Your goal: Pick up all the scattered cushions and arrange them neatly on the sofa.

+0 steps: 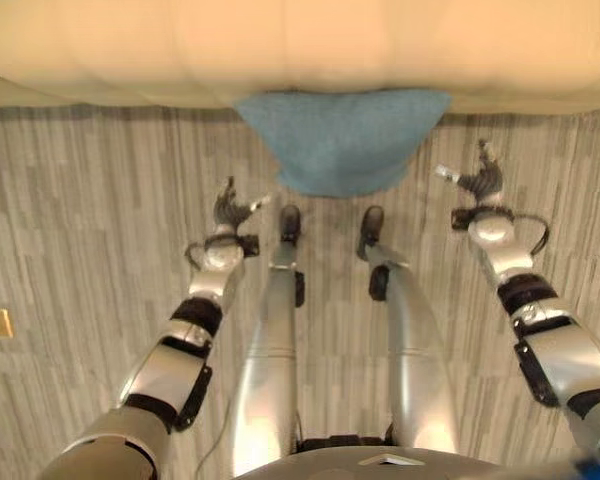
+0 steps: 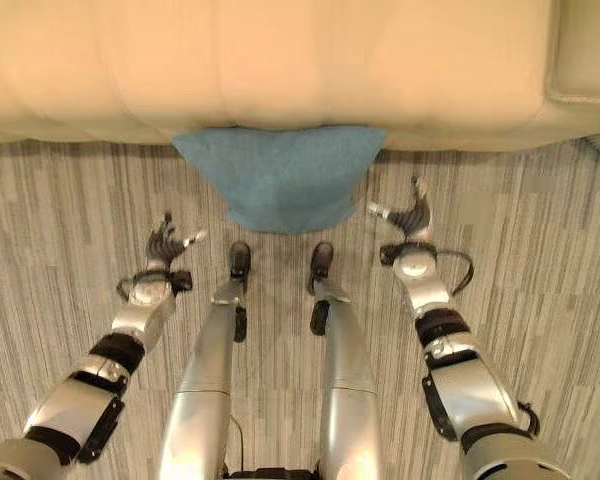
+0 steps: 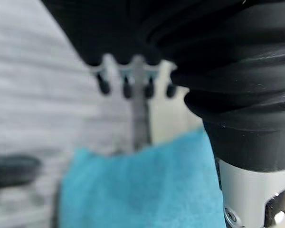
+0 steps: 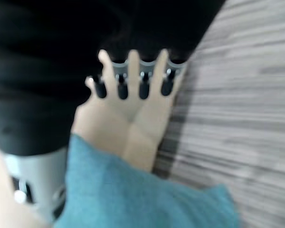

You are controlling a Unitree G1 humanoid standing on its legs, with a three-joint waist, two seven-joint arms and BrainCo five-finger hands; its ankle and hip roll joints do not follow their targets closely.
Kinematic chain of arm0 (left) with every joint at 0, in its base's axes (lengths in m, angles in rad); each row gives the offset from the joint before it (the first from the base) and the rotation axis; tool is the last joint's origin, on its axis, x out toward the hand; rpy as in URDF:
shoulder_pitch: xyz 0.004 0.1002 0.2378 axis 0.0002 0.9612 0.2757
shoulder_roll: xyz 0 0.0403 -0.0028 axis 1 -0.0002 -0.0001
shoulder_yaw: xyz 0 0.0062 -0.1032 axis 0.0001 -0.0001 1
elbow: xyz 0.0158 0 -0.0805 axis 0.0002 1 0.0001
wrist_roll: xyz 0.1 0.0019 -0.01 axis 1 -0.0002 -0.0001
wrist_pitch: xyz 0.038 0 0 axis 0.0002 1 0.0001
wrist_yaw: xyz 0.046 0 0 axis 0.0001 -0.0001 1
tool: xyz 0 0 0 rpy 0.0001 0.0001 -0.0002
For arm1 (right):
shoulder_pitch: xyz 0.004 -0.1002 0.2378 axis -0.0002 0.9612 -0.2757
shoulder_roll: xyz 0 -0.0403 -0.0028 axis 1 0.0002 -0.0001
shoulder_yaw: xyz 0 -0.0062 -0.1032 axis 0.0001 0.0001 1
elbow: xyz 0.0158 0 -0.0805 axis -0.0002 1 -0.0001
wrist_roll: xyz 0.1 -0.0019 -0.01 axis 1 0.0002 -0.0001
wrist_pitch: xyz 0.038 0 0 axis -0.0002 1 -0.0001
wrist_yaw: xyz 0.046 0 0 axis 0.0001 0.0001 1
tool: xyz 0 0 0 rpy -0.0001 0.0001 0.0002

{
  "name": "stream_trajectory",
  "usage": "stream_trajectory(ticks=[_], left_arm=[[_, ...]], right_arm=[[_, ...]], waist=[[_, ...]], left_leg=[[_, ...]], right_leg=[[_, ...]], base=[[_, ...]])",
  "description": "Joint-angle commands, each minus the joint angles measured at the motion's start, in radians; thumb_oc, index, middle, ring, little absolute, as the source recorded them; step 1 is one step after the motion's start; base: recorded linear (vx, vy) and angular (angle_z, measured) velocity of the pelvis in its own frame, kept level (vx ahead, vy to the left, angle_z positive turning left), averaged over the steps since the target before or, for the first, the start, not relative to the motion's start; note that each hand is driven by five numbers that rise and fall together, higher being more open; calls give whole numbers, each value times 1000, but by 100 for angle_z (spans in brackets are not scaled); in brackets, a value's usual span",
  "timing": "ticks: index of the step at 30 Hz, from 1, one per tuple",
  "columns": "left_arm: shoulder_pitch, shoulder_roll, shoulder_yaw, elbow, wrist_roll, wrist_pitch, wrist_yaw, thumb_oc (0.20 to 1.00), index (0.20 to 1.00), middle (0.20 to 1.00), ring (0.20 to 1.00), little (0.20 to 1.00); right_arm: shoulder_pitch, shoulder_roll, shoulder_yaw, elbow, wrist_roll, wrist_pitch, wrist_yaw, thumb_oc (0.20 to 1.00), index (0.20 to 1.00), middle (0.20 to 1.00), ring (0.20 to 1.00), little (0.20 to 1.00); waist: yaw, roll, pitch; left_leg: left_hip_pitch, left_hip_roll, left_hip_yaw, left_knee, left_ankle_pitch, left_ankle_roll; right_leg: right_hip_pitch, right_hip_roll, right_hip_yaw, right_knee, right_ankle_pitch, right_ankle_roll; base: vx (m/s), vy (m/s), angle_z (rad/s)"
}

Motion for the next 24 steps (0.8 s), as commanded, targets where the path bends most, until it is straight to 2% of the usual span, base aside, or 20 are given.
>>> stream_trajectory(ticks=[1, 7, 11, 19, 24], left_arm=[[59, 11, 3, -14, -44, -59, 15, 1000, 1000, 1000, 1000, 1000], [-56, 53, -13, -24, -71, -61, 27, 1000, 1000, 1000, 1000, 1000], [-105, 60, -20, -29, -101, -67, 24, 1000, 1000, 1000, 1000, 1000], [-148, 45, -30, -18, -151, -66, 10, 1000, 1000, 1000, 1000, 1000], [-224, 46, -68, -3, -174, -63, -4, 1000, 1000, 1000, 1000, 1000]], right_arm=[[110, -25, 22, -39, 73, -58, -45, 1000, 1000, 1000, 1000, 1000], [11, -44, 38, -48, 113, -75, -51, 1000, 1000, 1000, 1000, 1000], [-19, -52, 46, -39, 165, -90, -21, 1000, 1000, 1000, 1000, 1000], [-85, -62, 69, -41, 285, -122, 45, 1000, 1000, 1000, 1000, 1000], [-189, -59, 163, -55, 339, -122, 103, 1000, 1000, 1000, 1000, 1000]], waist=[[-20, 39, -164], [-28, 47, -180], [-34, 50, -193], [-31, 50, -200], [-27, 52, -175]], left_leg=[[-28, -1, 7, -54, -40, -12], [-202, -17, 13, 36, -56, 9], [-278, -28, 14, 86, -61, 9], [-364, -24, 18, 140, -71, 9], [-387, -14, 13, 176, -77, 11]], right_leg=[[-8, -13, 75, 27, -91, 94], [-190, -12, 109, 117, -101, 105], [-275, -13, 124, 168, -106, 105], [-367, -1, 143, 212, -104, 107], [-385, 2, 142, 228, -104, 110]], base=[[-23, 5, 5], [7, -3, 0], [39, -22, 3], [38, -36, 0], [35, -24, -6]])
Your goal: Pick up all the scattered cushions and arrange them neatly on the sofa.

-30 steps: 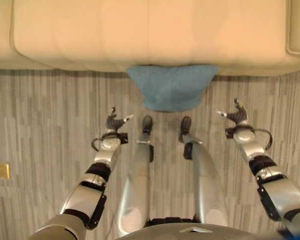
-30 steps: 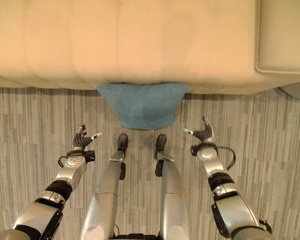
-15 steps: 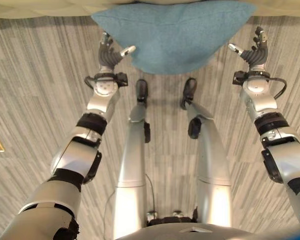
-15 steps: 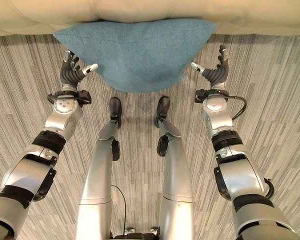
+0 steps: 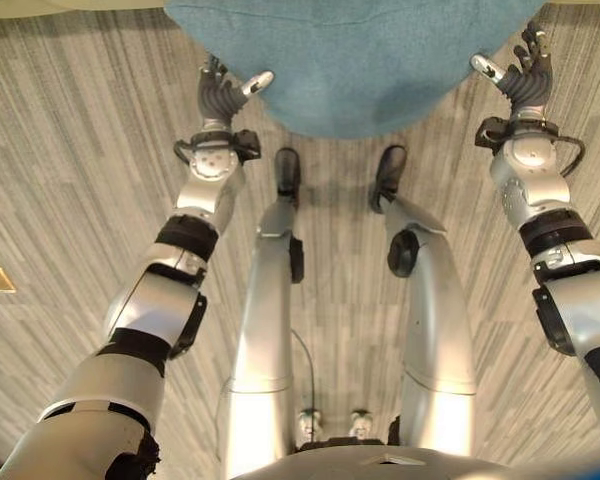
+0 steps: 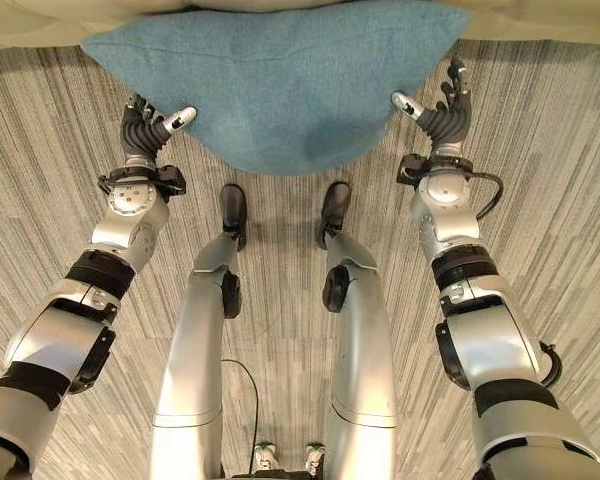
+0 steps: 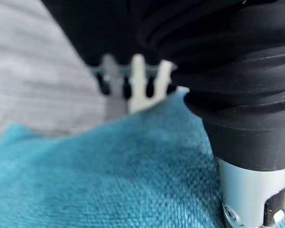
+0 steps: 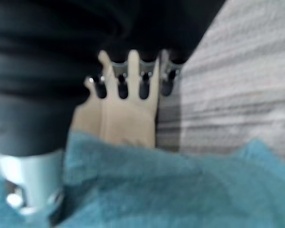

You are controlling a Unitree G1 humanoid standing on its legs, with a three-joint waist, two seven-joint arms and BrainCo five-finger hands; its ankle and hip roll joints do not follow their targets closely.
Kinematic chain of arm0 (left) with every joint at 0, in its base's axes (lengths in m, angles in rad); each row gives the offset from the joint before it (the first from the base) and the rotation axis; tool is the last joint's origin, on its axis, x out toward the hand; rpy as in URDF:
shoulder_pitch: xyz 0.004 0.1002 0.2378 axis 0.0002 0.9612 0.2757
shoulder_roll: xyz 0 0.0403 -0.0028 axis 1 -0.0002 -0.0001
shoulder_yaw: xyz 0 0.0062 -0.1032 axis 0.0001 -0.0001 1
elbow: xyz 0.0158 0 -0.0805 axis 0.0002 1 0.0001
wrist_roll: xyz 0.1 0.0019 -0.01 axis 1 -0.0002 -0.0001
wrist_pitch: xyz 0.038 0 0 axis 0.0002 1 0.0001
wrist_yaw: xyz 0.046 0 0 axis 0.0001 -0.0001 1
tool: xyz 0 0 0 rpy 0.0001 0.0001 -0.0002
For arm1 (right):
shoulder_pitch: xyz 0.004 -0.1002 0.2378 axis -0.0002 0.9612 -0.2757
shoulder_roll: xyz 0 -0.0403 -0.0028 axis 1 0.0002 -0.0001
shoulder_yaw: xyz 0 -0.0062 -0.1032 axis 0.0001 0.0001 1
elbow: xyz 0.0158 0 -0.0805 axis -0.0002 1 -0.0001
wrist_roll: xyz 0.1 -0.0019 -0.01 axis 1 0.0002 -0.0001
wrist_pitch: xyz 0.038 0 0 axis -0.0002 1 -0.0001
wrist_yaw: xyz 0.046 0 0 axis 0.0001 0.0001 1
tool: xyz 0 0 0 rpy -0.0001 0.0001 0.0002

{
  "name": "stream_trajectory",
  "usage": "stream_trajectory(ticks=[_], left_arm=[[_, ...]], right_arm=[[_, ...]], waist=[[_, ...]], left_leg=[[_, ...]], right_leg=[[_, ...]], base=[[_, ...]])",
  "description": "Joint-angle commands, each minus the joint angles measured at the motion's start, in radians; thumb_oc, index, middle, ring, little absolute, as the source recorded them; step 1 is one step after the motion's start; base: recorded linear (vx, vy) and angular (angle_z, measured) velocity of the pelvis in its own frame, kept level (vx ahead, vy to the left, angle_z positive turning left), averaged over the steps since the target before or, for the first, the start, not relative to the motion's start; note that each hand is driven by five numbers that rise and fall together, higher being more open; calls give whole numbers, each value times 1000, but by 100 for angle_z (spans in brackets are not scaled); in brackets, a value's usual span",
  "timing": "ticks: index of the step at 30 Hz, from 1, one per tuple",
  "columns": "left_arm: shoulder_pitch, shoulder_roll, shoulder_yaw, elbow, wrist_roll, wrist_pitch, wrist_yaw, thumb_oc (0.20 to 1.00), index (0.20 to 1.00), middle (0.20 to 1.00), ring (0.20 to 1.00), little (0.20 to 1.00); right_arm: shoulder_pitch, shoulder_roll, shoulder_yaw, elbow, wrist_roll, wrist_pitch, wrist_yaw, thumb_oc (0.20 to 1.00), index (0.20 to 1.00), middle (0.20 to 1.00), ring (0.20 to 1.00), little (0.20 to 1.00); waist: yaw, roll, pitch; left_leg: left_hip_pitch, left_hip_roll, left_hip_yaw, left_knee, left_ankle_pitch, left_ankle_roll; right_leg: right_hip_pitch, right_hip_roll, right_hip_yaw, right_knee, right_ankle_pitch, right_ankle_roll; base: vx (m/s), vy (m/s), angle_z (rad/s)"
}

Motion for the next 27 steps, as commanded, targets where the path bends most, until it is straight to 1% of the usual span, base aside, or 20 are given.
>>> stream_trajectory(ticks=[1, 4, 5, 9, 10, 11, 14, 18, 21, 22, 24, 27], left_arm=[[70, -23, -3, 27, -26, -39, -12, 1000, 1000, 1000, 1000, 1000], [43, -33, -20, 12, -39, -44, -14, 1000, 1000, 1000, 1000, 1000], [11, -49, -40, -1, -63, -47, -18, 1000, 1000, 1000, 1000, 1000], [-22, -88, -47, -20, -133, -68, -21, 1000, 1000, 1000, 1000, 1000], [-26, -100, -43, -25, -151, -76, -19, 413, 413, 413, 413, 413], [-32, -118, -33, -44, -177, -94, -19, 200, 200, 200, 200, 200], [-41, -117, -14, -77, -195, -117, -22, 200, 200, 200, 200, 200], [-34, -116, 6, -103, -215, -139, -23, 200, 200, 200, 200, 200], [-8, -117, 31, -150, -216, -153, -28, 200, 200, 200, 200, 200], [27, -129, 45, -190, -205, -155, -34, 200, 200, 200, 200, 200], [43, -137, 49, -203, -200, -156, -37, 200, 200, 200, 200, 200], [126, -179, 71, -298, -167, -160, -52, 200, 200, 200, 200, 200]], right_arm=[[25, 21, 119, -44, 41, -40, 50, 1000, 1000, 1000, 1000, 1000], [-19, 39, 170, -45, 55, -34, 74, 1000, 1000, 1000, 1000, 1000], [-67, 79, 214, -55, 88, -35, 101, 1000, 1000, 1000, 1000, 1000], [-113, 157, 240, -71, 139, -52, 121, 1000, 1000, 1000, 1000, 1000], [-122, 180, 243, -76, 146, -58, 121, 586, 586, 586, 586, 586], [-135, 221, 248, -86, 150, -72, 126, 200, 200, 200, 200, 200], [-141, 256, 236, -106, 138, -97, 124, 200, 200, 200, 200, 200], [-135, 263, 221, -125, 123, -108, 116, 200, 200, 200, 200, 200], [-105, 256, 187, -160, 108, -116, 107, 200, 200, 200, 200, 200], [-65, 242, 154, -192, 91, -121, 102, 200, 200, 200, 200, 200], [-49, 237, 140, -205, 86, -123, 100, 200, 200, 200, 200, 200], [47, 241, 78, -280, 34, -133, 74, 200, 200, 200, 200, 200]], waist=[[-26, 46, -122], [-21, 52, -108], [-16, 55, -100], [-12, 58, -101], [-11, 59, -103], [-9, 59, -111], [-8, 56, -140], [-9, 52, -166], [-13, 47, -203], [-15, 45, -223], [-16, 47, -224], [-18, 55, -229]], left_leg=[[7, -1, -42, -55, 7, -4], [1, -3, -47, -36, 6, -3], [-4, -5, -52, -22, 6, -5], [-10, -4, -54, -21, 9, -8], [-11, -5, -55, -19, 9, -9], [-11, -6, -59, -19, 10, -10], [-10, -5, -56, -26, 10, -11], [-8, -6, -56, -38, 12, -13], [1, -2, -53, -63, 16, -18], [38, 1, -49, -103, 22, -21], [63, 3, -50, -123, 24, -22], [191, 13, -57, -224, 40, -33]], right_leg=[[44, 18, 59, -8, -33, 131], [44, 20, 53, 0, -34, 130], [44, 21, 47, 7, -32, 128], [44, 23, 41, 5, -31, 127], [44, 24, 39, 4, -29, 127], [44, 30, 38, 6, -28, 126], [44, 37, 34, 2, -27, 126], [44, 42, 31, -1, -25, 125], [45, 44, 30, -10, -20, 125], [80, 42, 23, -34, -19, 124], [104, 42, 20, -51, -17, 124], [230, 44, 6, -122, -17, 121]], base=[[17, -19, -6], [9, -5, -2], [0, 0, 0], [0, 0, 0], [0, 0, 0], [0, 0, 0], [0, 0, 0], [0, 0, 0], [-19, -2, 1], [-69, 4, 2], [-66, 1, 1], [-77, -8, -1]])
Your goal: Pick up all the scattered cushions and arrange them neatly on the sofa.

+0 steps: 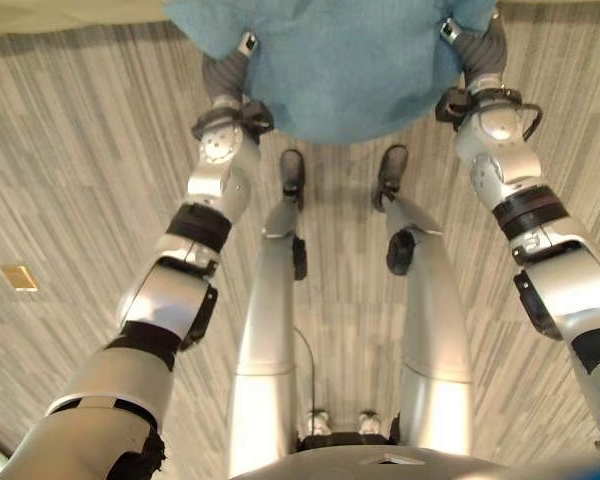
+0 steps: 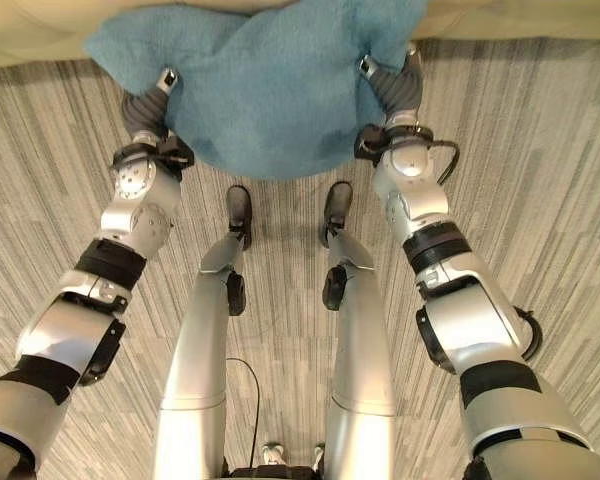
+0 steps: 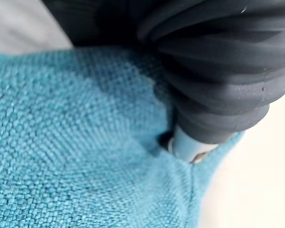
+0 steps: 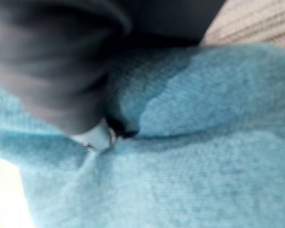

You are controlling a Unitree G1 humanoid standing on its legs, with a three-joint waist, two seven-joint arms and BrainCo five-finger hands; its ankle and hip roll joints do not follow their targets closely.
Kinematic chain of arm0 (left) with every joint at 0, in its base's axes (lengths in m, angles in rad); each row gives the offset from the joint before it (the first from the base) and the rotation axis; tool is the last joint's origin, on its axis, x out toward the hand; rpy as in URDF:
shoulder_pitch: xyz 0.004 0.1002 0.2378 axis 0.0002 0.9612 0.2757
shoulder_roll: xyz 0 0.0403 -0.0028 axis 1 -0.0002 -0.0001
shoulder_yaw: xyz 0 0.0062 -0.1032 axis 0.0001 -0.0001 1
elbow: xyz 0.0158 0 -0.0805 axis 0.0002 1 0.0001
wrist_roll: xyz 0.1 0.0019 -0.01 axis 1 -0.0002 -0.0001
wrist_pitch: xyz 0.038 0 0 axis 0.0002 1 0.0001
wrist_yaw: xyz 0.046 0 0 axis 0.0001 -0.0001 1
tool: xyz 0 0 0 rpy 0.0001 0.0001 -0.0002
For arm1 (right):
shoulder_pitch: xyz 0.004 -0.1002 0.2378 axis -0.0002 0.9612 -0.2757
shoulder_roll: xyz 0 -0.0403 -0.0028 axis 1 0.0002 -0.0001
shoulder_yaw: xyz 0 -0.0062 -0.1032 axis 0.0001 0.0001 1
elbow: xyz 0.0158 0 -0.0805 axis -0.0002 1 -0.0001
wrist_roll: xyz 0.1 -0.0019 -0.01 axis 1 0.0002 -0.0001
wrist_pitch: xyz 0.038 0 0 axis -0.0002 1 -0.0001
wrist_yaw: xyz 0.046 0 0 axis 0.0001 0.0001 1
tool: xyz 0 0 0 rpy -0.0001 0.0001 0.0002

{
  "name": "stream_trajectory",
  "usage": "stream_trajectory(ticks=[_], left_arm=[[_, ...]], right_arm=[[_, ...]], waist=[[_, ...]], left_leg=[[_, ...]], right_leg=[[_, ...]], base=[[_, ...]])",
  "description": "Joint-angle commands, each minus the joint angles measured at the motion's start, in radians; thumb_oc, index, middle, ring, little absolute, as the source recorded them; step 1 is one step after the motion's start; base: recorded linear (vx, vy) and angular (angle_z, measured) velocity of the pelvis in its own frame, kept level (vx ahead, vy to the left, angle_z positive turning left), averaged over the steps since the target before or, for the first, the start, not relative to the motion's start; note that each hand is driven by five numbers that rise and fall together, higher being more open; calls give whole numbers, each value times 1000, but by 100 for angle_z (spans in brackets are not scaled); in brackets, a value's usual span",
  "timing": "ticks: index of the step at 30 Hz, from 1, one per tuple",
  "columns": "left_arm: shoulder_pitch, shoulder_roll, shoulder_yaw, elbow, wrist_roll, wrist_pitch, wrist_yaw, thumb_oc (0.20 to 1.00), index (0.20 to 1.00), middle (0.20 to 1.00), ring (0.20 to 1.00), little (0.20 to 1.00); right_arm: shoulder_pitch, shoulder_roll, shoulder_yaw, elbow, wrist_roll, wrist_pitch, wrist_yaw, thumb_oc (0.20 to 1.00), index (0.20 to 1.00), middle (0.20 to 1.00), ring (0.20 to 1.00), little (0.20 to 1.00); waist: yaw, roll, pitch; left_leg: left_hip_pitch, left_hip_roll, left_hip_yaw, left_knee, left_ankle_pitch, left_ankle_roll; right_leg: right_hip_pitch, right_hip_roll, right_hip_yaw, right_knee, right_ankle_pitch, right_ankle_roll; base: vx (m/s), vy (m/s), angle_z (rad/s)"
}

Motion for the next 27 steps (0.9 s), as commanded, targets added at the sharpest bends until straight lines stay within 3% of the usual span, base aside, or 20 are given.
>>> stream_trajectory(ticks=[1, 7, 9, 12, 14, 17, 20, 23, 24, 26, 27], left_arm=[[-23, -64, -8, -136, 49, -126, -68, 200, 200, 200, 200, 200], [107, -113, 3, -277, 121, -137, -71, 200, 200, 200, 200, 200], [201, -145, -1, -360, 151, -143, -72, 200, 200, 200, 200, 200], [311, -165, -18, -441, 172, -147, -88, 200, 200, 200, 200, 200], [450, -163, -34, -510, 178, -141, -122, 200, 200, 200, 200, 200], [551, -135, -44, -523, 194, -128, -147, 200, 200, 200, 200, 200], [601, -120, -43, -514, 222, -110, -160, 200, 200, 200, 200, 200], [688, -92, -21, -510, 256, -87, -191, 200, 200, 200, 200, 200], [700, -87, -23, -507, 260, -79, -196, 200, 200, 200, 200, 200], [689, -82, -21, -514, 278, -69, -185, 200, 200, 200, 200, 200], [701, -83, -18, -519, 278, -68, -189, 200, 200, 200, 200, 200]], right_arm=[[-26, 116, 6, -175, -82, -132, 33, 200, 200, 200, 200, 200], [145, 152, -52, -321, -134, -154, 21, 200, 200, 200, 200, 200], [249, 169, -61, -414, -176, -159, 17, 200, 200, 200, 200, 200], [375, 172, -62, -500, -227, -154, 20, 200, 200, 200, 200, 200], [551, 161, -62, -575, -275, -132, 49, 200, 200, 200, 200, 200], [673, 133, -94, -609, -294, -112, 74, 200, 200, 200, 200, 200], [744, 117, -126, -619, -305, -103, 77, 200, 200, 200, 200, 200], [830, 108, -168, -628, -314, -87, 100, 200, 200, 200, 200, 200], [846, 102, -181, -631, -317, -82, 104, 200, 200, 200, 200, 200], [843, 102, -196, -637, -316, -79, 88, 200, 200, 200, 200, 200], [846, 106, -194, -640, -319, -73, 91, 200, 200, 200, 200, 200]], waist=[[-32, 28, -118], [-30, 32, -118], [-23, 33, -117], [-20, 31, -121], [-16, 20, -119], [-24, 15, -137], [-35, 4, -167], [-43, -12, -219], [-42, -9, -241], [-27, -23, -241], [-20, -14, -252]], left_leg=[[31, -3, -52, -55, -10, -25], [237, 13, -70, -197, 13, -43], [366, 13, -78, -292, 62, -47], [540, 12, -84, -367, 71, -53], [822, 26, -78, -461, 73, -61], [1013, 45, -62, -517, 81, -74], [1095, 61, -37, -515, 82, -88], [1156, 57, 14, -447, 34, -73], [1186, 55, 40, -487, 41, -64], [1104, 36, 87, -473, 68, -54], [1126, 33, 89, -514, 59, -42]], right_leg=[[80, 19, 17, 27, -59, 107], [274, 8, -5, -86, -50, 106], [389, 3, -23, -170, -11, 99], [555, 3, -48, -256, -6, 98], [842, 14, -83, -366, -6, 95], [1073, 39, -98, -465, -8, 86], [1206, 59, -101, -541, -10, 77], [1349, 70, -102, -624, -16, 73], [1387, 68, -118, -651, -15, 81], [1423, 58, -105, -674, -7, 90], [1421, 66, -96, -663, -9, 95]], base=[[-53, -8, 1], [-18, -15, 2], [-46, -31, 5], [2, -54, 6], [195, -117, 7], [199, -101, 18], [185, -118, 11], [255, -32, 5], [286, 38, 14], [161, 108, 56], [218, 182, 59]])
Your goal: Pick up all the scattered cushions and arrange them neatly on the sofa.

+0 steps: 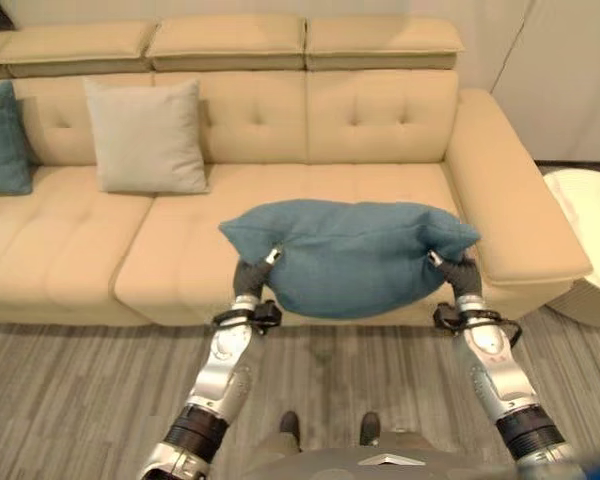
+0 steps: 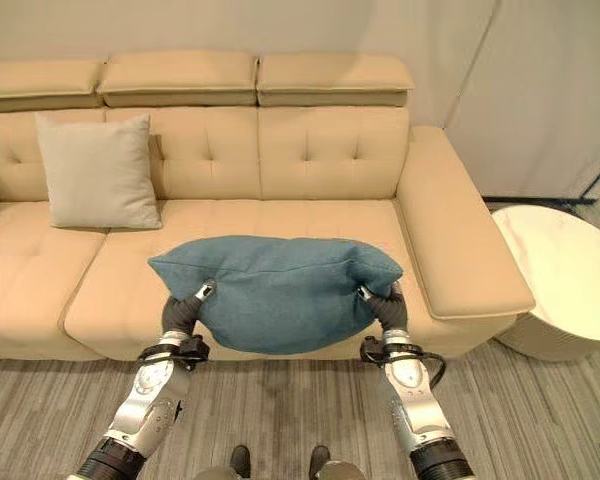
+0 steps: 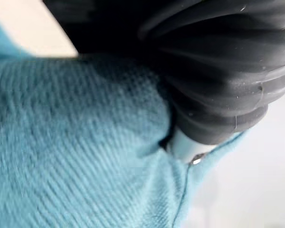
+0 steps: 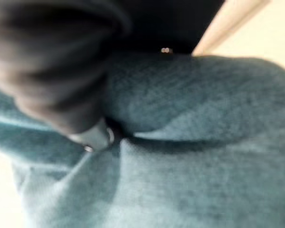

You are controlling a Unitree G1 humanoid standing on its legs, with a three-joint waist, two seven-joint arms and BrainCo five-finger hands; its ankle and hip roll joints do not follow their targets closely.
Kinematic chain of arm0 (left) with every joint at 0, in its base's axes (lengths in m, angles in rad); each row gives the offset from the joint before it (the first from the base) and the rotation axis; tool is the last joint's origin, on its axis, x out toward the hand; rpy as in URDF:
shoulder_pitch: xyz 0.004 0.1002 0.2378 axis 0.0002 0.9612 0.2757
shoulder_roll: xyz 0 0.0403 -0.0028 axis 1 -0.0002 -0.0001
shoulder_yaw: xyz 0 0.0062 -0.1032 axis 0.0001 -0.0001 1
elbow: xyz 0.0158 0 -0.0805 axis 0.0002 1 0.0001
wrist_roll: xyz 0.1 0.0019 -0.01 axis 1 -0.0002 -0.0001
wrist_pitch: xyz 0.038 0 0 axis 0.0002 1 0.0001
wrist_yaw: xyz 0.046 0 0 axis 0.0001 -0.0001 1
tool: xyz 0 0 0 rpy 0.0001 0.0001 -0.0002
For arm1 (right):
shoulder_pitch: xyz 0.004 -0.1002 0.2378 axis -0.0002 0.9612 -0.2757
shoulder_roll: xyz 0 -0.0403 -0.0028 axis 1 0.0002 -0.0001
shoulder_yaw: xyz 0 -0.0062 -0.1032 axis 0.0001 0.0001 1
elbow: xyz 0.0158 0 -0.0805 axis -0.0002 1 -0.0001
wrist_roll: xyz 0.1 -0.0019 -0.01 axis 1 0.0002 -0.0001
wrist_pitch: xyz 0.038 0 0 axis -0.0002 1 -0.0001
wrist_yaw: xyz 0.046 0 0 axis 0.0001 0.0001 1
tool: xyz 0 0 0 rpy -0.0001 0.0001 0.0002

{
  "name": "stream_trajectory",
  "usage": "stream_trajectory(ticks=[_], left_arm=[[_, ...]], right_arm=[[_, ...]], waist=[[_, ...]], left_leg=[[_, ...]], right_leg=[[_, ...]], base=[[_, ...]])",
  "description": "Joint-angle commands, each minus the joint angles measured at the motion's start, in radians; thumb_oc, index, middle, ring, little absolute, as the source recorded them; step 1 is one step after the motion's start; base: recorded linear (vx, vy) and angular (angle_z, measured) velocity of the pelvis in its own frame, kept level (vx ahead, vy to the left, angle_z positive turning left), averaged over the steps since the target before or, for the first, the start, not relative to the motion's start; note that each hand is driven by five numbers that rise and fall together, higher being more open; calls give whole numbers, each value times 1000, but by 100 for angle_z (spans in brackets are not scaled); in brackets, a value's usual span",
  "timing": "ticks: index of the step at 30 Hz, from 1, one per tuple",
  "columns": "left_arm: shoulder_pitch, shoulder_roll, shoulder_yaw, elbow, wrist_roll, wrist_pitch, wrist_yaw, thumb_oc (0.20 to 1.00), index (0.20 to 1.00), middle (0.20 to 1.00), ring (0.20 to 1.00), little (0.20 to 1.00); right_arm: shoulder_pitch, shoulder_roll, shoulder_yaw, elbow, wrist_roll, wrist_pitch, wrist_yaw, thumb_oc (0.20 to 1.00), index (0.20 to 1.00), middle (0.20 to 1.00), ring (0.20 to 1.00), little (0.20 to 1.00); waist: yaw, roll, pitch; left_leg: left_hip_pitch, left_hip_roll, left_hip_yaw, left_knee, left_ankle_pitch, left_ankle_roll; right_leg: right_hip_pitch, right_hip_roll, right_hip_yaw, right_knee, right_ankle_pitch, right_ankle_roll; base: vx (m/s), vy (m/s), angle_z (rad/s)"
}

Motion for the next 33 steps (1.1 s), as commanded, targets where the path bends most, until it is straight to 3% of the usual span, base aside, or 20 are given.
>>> stream_trajectory(ticks=[1, 4, 6, 8, 11, 12, 13, 16, 18, 19, 22, 27, 31, 33], left_arm=[[-106, 9, 51, -73, 49, -76, -42, 200, 200, 200, 200, 200], [-79, 24, 55, -97, 66, -71, -45, 200, 200, 200, 200, 200], [-64, 41, 58, -117, 80, -66, -48, 200, 200, 200, 200, 200], [-70, 49, 62, -116, 95, -68, -43, 200, 200, 200, 200, 200], [-71, 47, 61, -114, 89, -73, -46, 200, 200, 200, 200, 200], [-75, 44, 62, -114, 85, -73, -48, 200, 200, 200, 200, 200], [-75, 42, 61, -114, 84, -74, -47, 200, 200, 200, 200, 200], [-87, 39, 60, -103, 87, -81, -55, 200, 200, 200, 200, 200], [-80, 31, 58, -108, 88, -79, -60, 200, 200, 200, 200, 200], [-74, 21, 55, -111, 81, -78, -65, 200, 200, 200, 200, 200], [-73, 16, 49, -111, 78, -73, -71, 200, 200, 200, 200, 200], [-98, 1, 29, -100, 60, -73, -68, 200, 200, 200, 200, 200], [-87, -2, 36, -96, 63, -63, -71, 200, 200, 200, 200, 200], [-86, -2, 33, -88, 69, -59, -72, 200, 200, 200, 200, 200]], right_arm=[[-111, 24, 17, -125, -17, -71, 17, 200, 200, 200, 200, 200], [-112, 38, 29, -130, -28, -61, 29, 200, 200, 200, 200, 200], [-128, 55, 55, -132, -45, -50, 50, 200, 200, 200, 200, 200], [-140, 67, 68, -133, -53, -56, 55, 200, 200, 200, 200, 200], [-157, 63, 84, -134, -57, -53, 63, 200, 200, 200, 200, 200], [-171, 53, 90, -135, -54, -53, 66, 200, 200, 200, 200, 200], [-177, 51, 95, -135, -55, -53, 67, 200, 200, 200, 200, 200], [-190, 47, 106, -131, -55, -51, 73, 200, 200, 200, 200, 200], [-181, 41, 105, -134, -57, -52, 79, 200, 200, 200, 200, 200], [-165, 28, 104, -140, -60, -50, 82, 200, 200, 200, 200, 200], [-151, 15, 99, -148, -64, -49, 86, 200, 200, 200, 200, 200], [-144, -19, 88, -160, -64, -51, 73, 200, 200, 200, 200, 200], [-132, -22, 78, -163, -60, -45, 74, 200, 200, 200, 200, 200], [-125, -24, 72, -163, -61, -44, 74, 200, 200, 200, 200, 200]], waist=[[11, -25, -6], [30, -29, -16], [45, -14, -1], [49, -3, 14], [44, -1, 12], [36, -4, 17], [33, -8, 17], [27, -11, 19], [28, -23, 12], [24, -22, -3], [18, -21, -4], [11, -29, 26], [18, -37, 25], [19, -40, 21]], left_leg=[[-14, -22, -3, -59, 9, 36], [50, -34, 26, -83, -20, 69], [86, -40, 53, -88, -40, 111], [99, -39, 60, -94, -49, 124], [124, -47, 60, -112, -61, 124], [143, -53, 59, -121, -72, 119], [149, -56, 59, -123, -75, 115], [173, -57, 49, -126, -95, 105], [190, -51, 42, -116, -111, 85], [200, -27, 34, -100, -124, 65], [193, -8, 19, -60, -133, 51], [53, 30, 20, 201, -96, 14], [17, 9, 38, 176, -122, 39], [-4, 0, 66, 130, -103, 45]], right_leg=[[76, 7, 72, -56, 21, 120], [88, -23, 107, -6, 8, 143], [14, -60, 133, 193, 43, 183], [-56, -72, 135, 287, 57, 190], [-87, -75, 109, 197, 51, 175], [-107, -74, 92, 63, 88, 177], [-121, -75, 88, 14, 111, 184], [-132, -75, 79, -64, 149, 198], [-94, -73, 63, -87, 168, 187], [-60, -61, 50, -99, 158, 176], [-29, -48, 38, -101, 139, 161], [4, -43, 6, -80, 86, 108], [42, -38, -2, -90, 65, 105], [60, -38, -10, -104, 63, 110]], base=[[331, 226, -2], [253, 239, -119], [129, 309, -84], [47, 152, -50], [142, -4, -9], [204, -96, 10], [207, -125, 5], [148, -121, 6], [249, -281, 20], [284, -326, 38], [125, -182, 45], [36, -137, 24], [113, -61, 11], [120, -7, 13]])
